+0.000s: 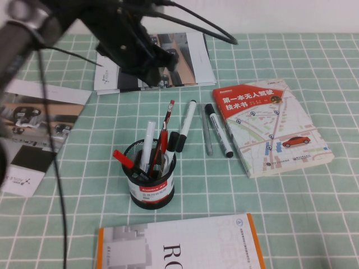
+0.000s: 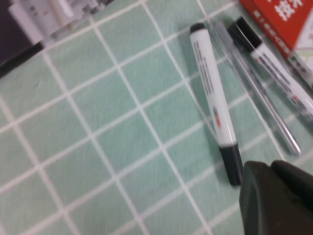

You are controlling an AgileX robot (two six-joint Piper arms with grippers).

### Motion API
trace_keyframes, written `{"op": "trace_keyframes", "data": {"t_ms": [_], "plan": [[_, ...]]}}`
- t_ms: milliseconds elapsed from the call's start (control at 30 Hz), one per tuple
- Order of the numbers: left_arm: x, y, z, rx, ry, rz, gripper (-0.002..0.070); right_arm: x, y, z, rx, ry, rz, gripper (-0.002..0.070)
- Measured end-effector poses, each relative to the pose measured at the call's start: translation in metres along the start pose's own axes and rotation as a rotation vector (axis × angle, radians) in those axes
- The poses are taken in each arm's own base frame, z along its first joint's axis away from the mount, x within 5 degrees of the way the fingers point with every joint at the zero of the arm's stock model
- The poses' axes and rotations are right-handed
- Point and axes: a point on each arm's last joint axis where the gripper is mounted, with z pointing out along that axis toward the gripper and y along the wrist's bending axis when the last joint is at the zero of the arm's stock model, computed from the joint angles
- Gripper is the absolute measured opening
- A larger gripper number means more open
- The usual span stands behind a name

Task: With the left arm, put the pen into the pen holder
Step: Pick up the pen on the table

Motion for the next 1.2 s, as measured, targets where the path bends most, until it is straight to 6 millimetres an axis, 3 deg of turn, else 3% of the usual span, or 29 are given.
{"op": "trace_keyframes", "data": {"t_ms": [200,533,600,767,867,1200], "plan": [[-0.014,0.002,0.041,0.007,0.012,-0.003,-0.0004,0.000,0.000,0.000,0.000,0.000,0.000,-0.0020],[-0.009,-0.017,0.092,0.032,0.086,0.086,0.0004,0.000,0.000,0.000,0.000,0.000,0.000,-0.0020],[-0.008,-0.020,0.097,0.037,0.094,0.116,0.0039,0.000,0.000,0.000,0.000,0.000,0.000,-0.0020],[-0.008,-0.026,0.099,0.037,0.090,0.133,0.0225,0.000,0.000,0.000,0.000,0.000,0.000,-0.0020],[-0.009,-0.031,0.101,0.023,0.084,0.132,0.0298,0.000,0.000,0.000,0.000,0.000,0.000,-0.0020],[-0.003,-0.029,0.126,-0.029,0.123,0.109,0.0325,0.000,0.000,0.000,0.000,0.000,0.000,-0.0020]]}}
